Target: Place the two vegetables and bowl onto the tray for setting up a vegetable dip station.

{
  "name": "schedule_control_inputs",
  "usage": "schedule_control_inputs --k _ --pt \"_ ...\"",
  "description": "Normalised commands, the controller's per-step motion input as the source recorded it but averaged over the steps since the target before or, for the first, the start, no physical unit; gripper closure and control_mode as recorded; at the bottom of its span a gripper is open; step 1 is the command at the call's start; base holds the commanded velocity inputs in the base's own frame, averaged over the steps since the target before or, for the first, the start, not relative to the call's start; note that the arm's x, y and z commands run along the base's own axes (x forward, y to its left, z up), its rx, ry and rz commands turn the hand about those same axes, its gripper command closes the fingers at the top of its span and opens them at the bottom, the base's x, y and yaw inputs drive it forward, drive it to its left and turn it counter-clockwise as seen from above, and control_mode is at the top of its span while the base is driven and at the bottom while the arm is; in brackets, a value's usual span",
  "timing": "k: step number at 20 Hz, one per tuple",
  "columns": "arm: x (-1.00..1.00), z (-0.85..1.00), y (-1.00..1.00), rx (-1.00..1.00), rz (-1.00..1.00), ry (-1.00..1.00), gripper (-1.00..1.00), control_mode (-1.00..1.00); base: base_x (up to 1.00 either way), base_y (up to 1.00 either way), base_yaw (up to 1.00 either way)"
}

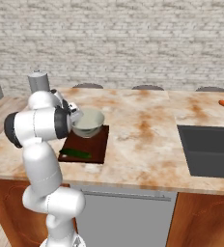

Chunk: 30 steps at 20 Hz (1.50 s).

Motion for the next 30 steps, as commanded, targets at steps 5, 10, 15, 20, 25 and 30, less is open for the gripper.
schedule_control_inputs --k 5,10,15,20,25,30 --pt "0.16 -0.10 0.03 0.00 0.00 0.00 1.00 -1.00 0.00 0.00 0.00" --pt "0.07 -0.08 0.02 0.00 0.00 0.00 1.00 -1.00 0.00 0.00 0.00" --pt "0.00 -0.14 0.01 0.00 0.00 0.01 1.00 -1.00 0.00 0.00 0.00" --pt "0.00 -0.15 0.04 0.00 0.00 0.07 -1.00 -1.00 0.00 0.00 0.00" --pt "-0.02 -0.01 0.00 0.00 -0.02 0.02 -1.00 -1.00 0.00 0.00 0.00" --pt "-0.13 0.20 0.00 0.00 -0.04 -0.02 -1.00 -1.00 0.00 0.00 0.00"
